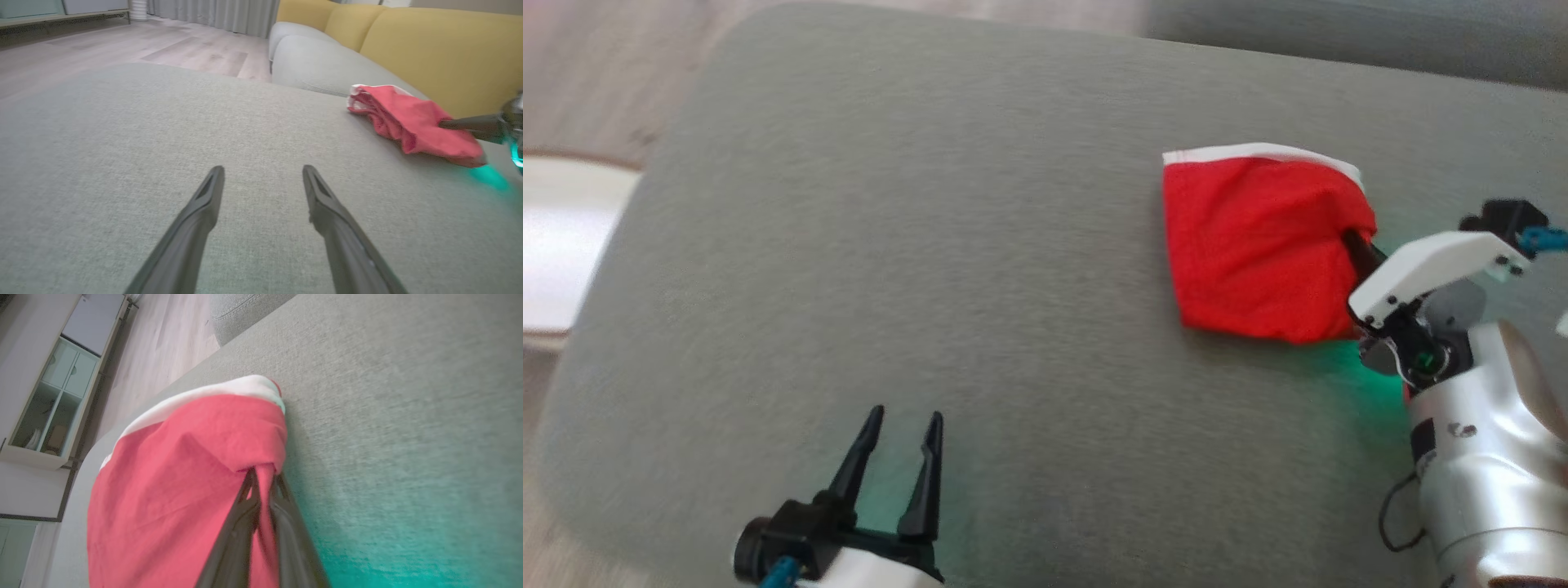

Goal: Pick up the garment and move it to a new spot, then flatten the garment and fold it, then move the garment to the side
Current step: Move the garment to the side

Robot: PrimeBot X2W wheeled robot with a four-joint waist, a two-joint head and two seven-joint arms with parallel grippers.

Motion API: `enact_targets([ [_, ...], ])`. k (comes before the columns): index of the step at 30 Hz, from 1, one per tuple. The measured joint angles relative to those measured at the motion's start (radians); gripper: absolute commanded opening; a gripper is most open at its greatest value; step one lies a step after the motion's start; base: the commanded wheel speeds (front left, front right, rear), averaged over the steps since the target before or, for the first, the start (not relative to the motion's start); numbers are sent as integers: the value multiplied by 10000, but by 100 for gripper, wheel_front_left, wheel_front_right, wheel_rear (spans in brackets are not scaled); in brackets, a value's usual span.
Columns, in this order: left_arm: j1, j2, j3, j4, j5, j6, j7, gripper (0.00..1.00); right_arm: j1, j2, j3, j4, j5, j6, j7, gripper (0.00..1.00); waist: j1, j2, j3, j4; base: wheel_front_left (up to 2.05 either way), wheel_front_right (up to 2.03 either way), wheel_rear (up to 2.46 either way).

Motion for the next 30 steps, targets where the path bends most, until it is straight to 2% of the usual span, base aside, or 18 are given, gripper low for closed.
enact_targets([
  [4,-37,0,169,-77,8,0,0,100,-2,-209,734,-688,-12,0,58,0,0,0,18,-844,0,0,0],
  [10,-381,12,127,-217,119,0,0,100,-120,-1432,834,-2096,6,0,761,0,-1,0,104,-2306,0,0,0],
  [16,-628,88,-98,-334,119,0,0,100,-266,-2326,230,-3202,-410,0,1996,0,-1,0,410,-3374,0,0,0],
  [22,-628,391,-82,-355,119,0,0,100,-224,-2982,-1051,-3498,-1467,0,3018,0,0,0,815,-3567,0,0,0],
  [23,-629,416,-61,-357,119,0,0,100,-191,-3083,-1193,-3482,-1837,0,3080,12,0,0,836,-3545,0,0,0],
  [24,-628,437,-44,-355,119,0,0,100,-154,-3202,-1267,-3440,-2286,0,3097,31,0,0,847,-3522,0,0,0],
  [25,-629,454,-21,-357,117,0,0,100,-105,-3281,-1354,-3409,-2777,0,3057,100,0,0,860,-3503,0,0,0],
  [27,-631,477,10,-351,117,0,0,100,8,-3331,-1626,-3304,-3762,0,2763,100,1,0,882,-3454,0,0,0],
  [30,-637,472,31,-355,105,0,0,100,266,-3423,-1407,-3413,-5168,0,2050,100,0,0,847,-3368,0,0,0],
])
